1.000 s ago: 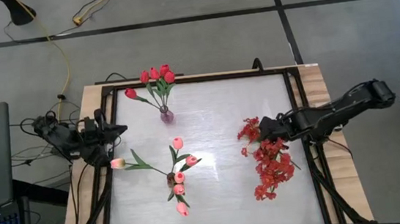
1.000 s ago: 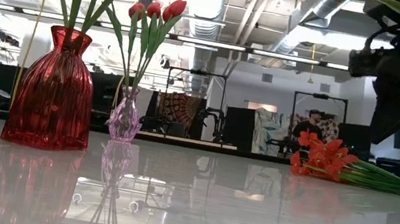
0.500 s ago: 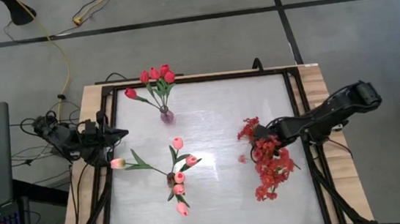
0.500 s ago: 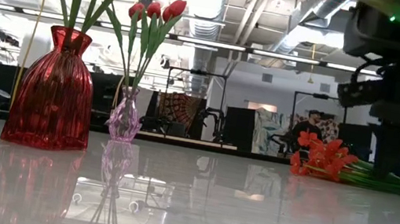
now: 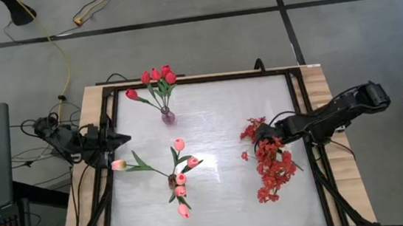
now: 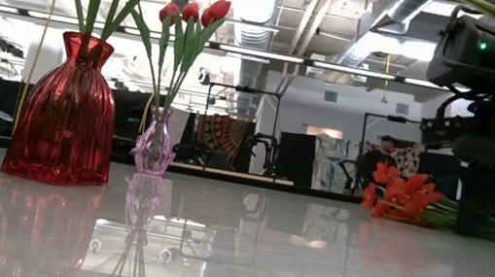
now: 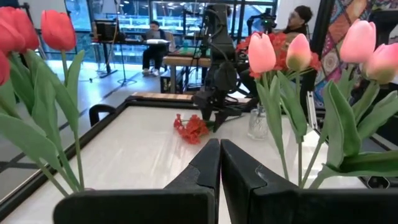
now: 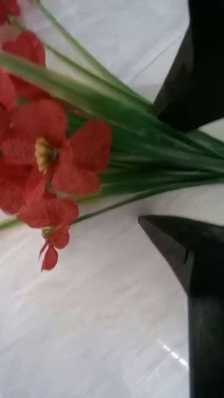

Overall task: Sort flowers into vase by color
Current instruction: Put the red flowers into the transparent vase

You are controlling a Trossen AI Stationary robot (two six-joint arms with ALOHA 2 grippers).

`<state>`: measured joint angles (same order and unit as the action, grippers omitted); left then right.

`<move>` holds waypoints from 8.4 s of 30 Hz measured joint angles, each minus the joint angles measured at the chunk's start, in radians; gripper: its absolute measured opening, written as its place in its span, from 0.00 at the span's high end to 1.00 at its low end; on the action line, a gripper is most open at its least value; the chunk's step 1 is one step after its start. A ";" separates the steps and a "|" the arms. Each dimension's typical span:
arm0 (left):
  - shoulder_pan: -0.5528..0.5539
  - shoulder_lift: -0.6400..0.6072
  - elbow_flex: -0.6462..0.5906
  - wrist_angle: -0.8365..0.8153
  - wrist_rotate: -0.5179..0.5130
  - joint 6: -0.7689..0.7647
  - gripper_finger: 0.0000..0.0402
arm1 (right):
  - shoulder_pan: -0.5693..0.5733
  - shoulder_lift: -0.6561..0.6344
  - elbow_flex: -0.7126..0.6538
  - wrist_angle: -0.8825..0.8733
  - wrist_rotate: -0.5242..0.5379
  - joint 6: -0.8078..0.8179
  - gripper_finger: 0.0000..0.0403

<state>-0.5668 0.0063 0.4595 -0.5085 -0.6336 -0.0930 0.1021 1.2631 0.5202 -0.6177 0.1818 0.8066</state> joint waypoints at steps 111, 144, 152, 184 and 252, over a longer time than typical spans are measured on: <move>0.000 0.000 0.000 0.002 0.028 0.003 1.00 | 1.081 -0.146 0.391 -0.112 1.392 0.241 0.92; 0.000 0.000 0.000 0.002 0.055 0.011 1.00 | 1.036 0.051 0.391 -0.052 1.390 0.266 0.91; 0.000 0.000 0.000 0.002 0.055 0.011 1.00 | 1.036 0.100 0.391 -0.055 1.389 0.266 0.90; 0.000 0.000 0.000 0.003 0.056 0.010 1.00 | 1.035 0.096 0.391 -0.063 1.285 0.302 0.75; 0.000 0.000 0.000 0.003 0.099 0.011 1.00 | 0.854 -0.519 0.391 -0.421 0.240 0.441 0.38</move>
<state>-0.5667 0.0067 0.4595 -0.5058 -0.5343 -0.0822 0.9556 0.7444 0.9115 -1.0382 0.4215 1.2480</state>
